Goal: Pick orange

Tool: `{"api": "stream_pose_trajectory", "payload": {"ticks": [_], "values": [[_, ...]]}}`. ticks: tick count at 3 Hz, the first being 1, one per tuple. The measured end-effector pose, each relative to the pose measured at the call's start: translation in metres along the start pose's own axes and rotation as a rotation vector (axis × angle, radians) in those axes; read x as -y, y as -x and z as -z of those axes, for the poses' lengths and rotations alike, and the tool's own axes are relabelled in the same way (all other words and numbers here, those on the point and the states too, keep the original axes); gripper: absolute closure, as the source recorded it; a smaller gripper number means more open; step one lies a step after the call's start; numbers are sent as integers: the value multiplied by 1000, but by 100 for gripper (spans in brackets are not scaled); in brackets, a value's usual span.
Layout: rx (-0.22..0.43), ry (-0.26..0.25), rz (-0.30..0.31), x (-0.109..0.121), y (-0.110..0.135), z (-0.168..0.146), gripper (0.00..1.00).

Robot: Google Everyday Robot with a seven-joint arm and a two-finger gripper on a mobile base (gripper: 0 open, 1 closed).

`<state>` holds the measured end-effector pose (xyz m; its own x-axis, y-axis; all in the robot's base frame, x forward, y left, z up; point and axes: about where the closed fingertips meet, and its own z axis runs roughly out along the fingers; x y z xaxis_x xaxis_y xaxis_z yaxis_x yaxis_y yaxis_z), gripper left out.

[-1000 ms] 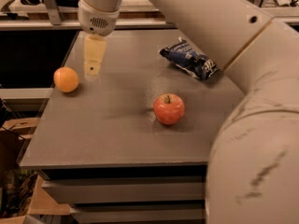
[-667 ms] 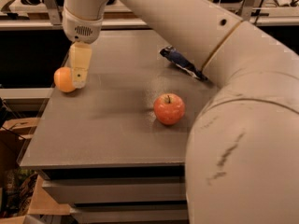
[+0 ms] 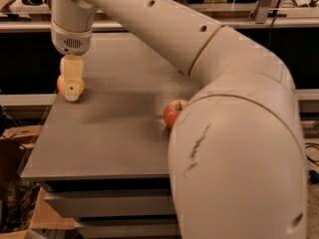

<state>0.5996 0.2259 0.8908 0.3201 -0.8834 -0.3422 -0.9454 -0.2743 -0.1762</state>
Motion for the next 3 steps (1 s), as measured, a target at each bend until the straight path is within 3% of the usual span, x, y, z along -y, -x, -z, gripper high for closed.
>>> {"api": "stream_pose_trajectory", "payload": {"ticks": [1,3], "values": [[6,11,29,4,2,-15,0],[-50,37,219,-4,0,-31,0]]}}
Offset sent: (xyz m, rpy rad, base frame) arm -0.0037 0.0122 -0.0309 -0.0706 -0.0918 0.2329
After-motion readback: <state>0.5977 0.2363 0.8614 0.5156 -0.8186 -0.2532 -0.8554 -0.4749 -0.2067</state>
